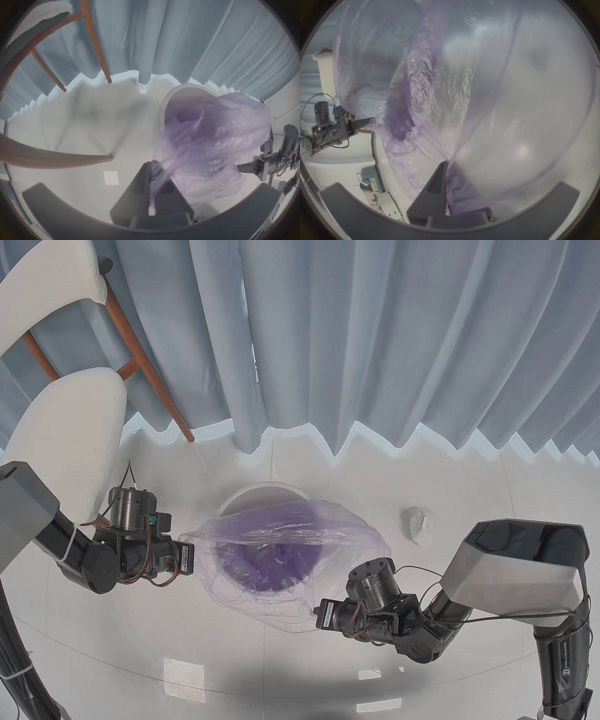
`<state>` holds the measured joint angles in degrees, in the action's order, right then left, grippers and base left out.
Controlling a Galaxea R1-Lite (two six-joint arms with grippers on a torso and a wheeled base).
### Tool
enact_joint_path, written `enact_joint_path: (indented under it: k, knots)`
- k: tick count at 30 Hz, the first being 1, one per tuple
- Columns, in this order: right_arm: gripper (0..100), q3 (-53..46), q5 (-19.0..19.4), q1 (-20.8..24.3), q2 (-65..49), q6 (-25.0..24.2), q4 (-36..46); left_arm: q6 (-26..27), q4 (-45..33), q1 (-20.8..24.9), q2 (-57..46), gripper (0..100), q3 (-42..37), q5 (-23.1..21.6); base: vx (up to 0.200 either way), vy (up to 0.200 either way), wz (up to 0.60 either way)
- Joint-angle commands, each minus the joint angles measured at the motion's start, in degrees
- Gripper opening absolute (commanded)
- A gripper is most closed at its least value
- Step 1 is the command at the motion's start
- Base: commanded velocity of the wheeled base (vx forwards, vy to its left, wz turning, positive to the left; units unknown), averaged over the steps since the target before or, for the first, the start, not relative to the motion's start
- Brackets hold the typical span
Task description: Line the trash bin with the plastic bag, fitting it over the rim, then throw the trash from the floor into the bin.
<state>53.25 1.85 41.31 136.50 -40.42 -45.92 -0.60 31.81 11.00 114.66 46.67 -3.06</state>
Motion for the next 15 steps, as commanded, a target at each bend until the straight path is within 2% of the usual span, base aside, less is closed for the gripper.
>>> enact_joint_path:
  k: [1, 10, 11, 14, 15]
  knots:
    - [0, 3.88, -1.41, -0.27, 4.92, 0.08, 0.22, -0.02, 2.56, -0.1, 4.87, 0, 0.27, 0.77, 0.0, 0.0, 0.0]
    - [0, 8.89, -2.64, -1.32, 6.06, 0.08, 0.75, -0.02, 3.79, -0.8, 6.62, 0, 1.67, 0.69, 0.0, 0.0, 0.0]
    - [100, 8.1, -2.64, -1.32, 5.53, 0.17, 0.92, -0.02, 3.79, -0.8, 6.62, 0, 2.03, 0.6, 0.0, 0.0, 0.0]
    - [100, 5.46, -2.64, -0.8, 3.78, 0.17, 0.75, -0.11, 3.79, -0.8, 6.62, 0, 2.47, 0.6, 0.0, 0.0, 0.0]
    - [100, -0.69, -2.64, 0.7, 0.44, 0.43, 0.66, -0.11, 3.79, -0.8, 6.18, 0, 2.64, 0.6, 0.0, 0.0, 0.0]
